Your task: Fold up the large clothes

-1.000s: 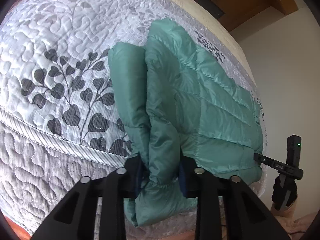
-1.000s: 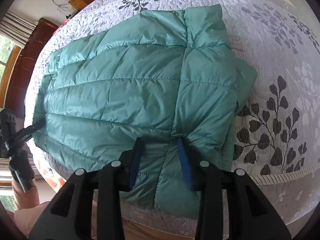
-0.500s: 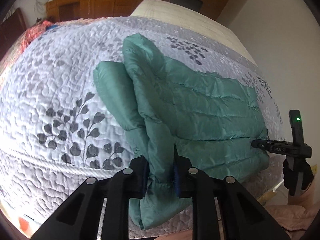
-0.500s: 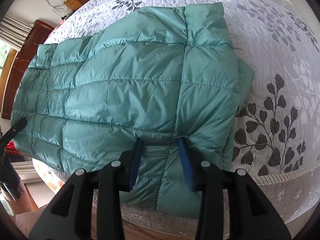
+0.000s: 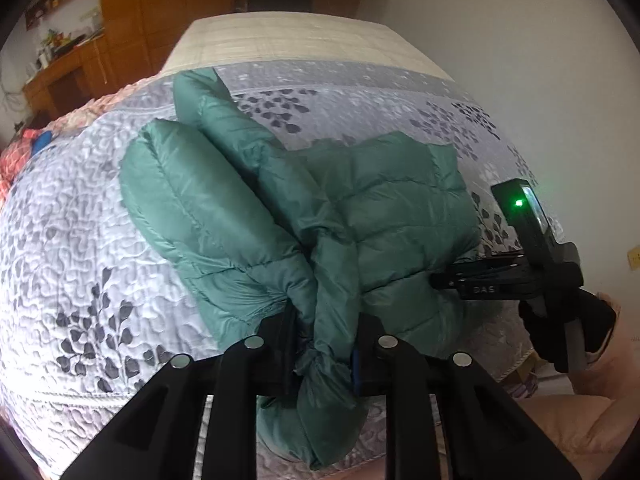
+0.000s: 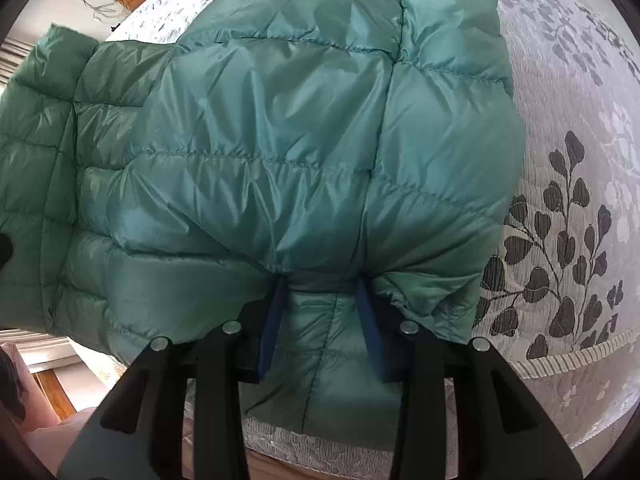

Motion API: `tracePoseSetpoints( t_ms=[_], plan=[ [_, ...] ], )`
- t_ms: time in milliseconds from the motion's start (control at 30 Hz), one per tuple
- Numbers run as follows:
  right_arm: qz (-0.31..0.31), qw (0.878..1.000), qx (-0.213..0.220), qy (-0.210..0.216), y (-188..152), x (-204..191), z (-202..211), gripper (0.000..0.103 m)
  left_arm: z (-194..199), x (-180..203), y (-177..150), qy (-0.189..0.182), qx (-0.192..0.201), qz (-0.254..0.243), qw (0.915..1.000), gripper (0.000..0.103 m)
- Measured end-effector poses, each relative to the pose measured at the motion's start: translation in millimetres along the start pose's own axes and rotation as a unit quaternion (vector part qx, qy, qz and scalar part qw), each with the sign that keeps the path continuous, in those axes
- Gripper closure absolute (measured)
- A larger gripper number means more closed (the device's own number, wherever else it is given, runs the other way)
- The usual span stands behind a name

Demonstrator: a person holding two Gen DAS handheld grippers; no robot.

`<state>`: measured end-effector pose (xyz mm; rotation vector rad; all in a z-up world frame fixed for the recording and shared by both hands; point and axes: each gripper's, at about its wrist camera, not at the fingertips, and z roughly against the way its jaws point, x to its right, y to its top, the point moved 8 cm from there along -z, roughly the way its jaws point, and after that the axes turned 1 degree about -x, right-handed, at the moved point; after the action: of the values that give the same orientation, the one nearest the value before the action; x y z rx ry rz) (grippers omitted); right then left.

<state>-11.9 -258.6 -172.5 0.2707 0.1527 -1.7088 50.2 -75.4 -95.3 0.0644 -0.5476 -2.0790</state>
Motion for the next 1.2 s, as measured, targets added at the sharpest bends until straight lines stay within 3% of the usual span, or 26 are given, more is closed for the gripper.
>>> tracePoseSetpoints(
  t_ms=[300,567,900,1200],
  plan=[
    [-0.018,0.999,0.004,0.029,-1,19,6,0.067,-28,50,19,-0.049,-0.018,-0.003,0.9986,0.080],
    [-0.029,0.999,0.002,0.038,-4,43,16,0.069,-85,71,14,-0.072,-0.068,-0.011,0.9950,0.080],
    [-0.018,1.000,-0.006,0.010,7,47,-14,0.069,-127,73,-2,-0.062,-0.076,-0.027,0.9948,0.080],
    [-0.013,1.000,0.005,-0.006,-1,33,-31,0.069,-138,67,-16,-0.061,-0.066,-0.018,0.9958,0.081]
  ],
)
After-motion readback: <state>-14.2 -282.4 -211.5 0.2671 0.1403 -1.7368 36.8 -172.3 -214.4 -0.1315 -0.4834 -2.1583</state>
